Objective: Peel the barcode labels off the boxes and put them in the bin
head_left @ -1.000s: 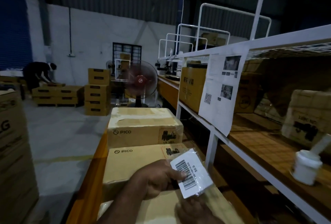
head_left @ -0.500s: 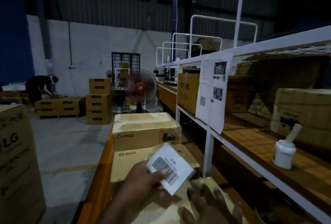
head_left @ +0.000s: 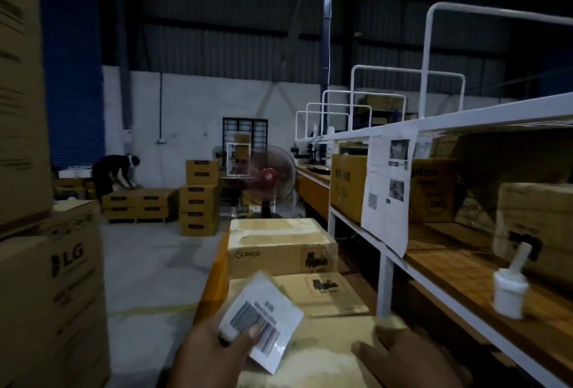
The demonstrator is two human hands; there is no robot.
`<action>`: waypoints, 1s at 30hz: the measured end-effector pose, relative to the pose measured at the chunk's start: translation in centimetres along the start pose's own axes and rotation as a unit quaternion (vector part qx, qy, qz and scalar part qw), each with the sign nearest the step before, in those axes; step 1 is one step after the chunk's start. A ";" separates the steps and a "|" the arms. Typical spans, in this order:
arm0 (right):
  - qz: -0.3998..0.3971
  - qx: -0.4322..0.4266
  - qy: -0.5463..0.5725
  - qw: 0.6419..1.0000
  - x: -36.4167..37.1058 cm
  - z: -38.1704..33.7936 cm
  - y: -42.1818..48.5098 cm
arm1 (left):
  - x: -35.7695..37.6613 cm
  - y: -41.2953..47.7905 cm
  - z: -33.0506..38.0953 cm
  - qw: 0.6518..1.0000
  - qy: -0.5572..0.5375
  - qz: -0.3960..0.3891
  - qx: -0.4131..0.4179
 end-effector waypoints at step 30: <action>0.461 -0.195 0.175 0.848 -5.9 -2.8 0.3 | -1.4 5.3 4.4 0.879 0.131 0.176 0.424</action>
Point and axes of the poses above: each hand's wrist, its own y-axis towards the middle knuckle, its own x-axis out of the palm, z = x × y, the point moved 6 cm from there along y, towards the middle knuckle, and after that the axes turned 6 degrees about -z, right-handed, at the moved point
